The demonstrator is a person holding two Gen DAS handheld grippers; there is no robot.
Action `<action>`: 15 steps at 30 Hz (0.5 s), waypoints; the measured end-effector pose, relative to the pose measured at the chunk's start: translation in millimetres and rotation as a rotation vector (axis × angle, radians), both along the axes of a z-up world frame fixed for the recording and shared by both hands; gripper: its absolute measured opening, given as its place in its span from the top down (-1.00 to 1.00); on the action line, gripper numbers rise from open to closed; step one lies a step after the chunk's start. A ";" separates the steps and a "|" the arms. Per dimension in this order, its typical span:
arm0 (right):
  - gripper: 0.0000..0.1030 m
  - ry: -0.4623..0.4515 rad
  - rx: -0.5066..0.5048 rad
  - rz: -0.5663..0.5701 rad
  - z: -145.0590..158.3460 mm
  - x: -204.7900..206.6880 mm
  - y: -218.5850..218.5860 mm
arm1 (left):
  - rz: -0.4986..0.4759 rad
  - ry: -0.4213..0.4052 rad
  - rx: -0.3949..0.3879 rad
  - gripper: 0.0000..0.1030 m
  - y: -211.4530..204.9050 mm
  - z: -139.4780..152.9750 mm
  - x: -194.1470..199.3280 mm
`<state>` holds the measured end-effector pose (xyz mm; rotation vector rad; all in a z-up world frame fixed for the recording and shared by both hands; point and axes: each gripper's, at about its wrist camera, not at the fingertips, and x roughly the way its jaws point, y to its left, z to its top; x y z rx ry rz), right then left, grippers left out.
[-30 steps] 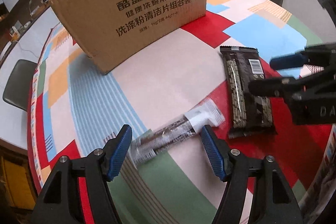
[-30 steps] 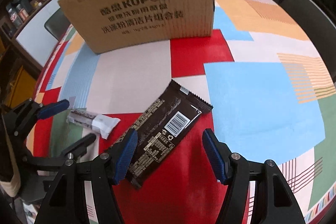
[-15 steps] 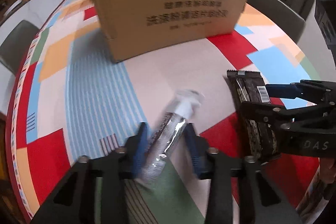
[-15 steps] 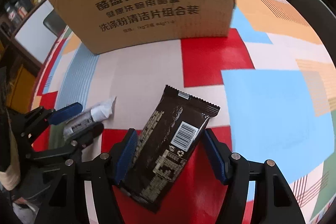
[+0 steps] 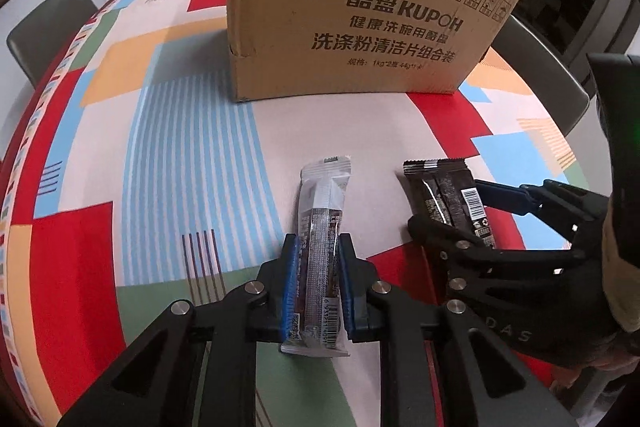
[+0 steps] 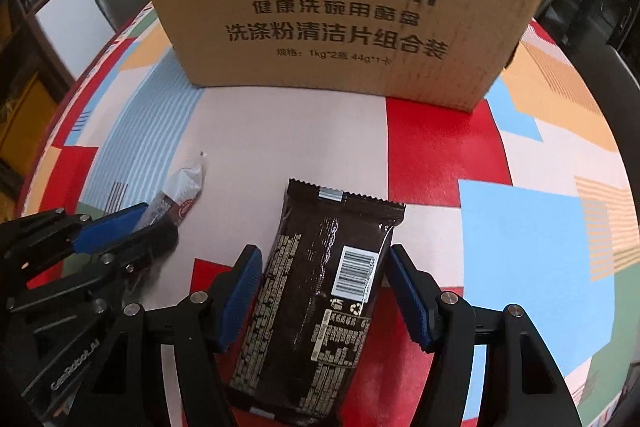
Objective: Organize snacks
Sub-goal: 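Grasp the clear stick snack with the left tool while the right tool grasps the dark chocolate bar, then carry both snacks over the box and open both tools to drop them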
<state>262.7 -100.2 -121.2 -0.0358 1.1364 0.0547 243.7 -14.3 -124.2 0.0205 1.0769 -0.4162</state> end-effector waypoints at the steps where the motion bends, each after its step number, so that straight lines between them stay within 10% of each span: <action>1: -0.25 -0.005 0.000 0.005 -0.1 0.2 0.0 | 0.006 0.000 -0.002 0.62 0.3 0.2 -1.0; 15: -0.02 -0.057 0.070 0.017 14.7 -15.8 -26.6 | 0.056 -0.061 -0.018 0.62 -2.8 24.9 -18.7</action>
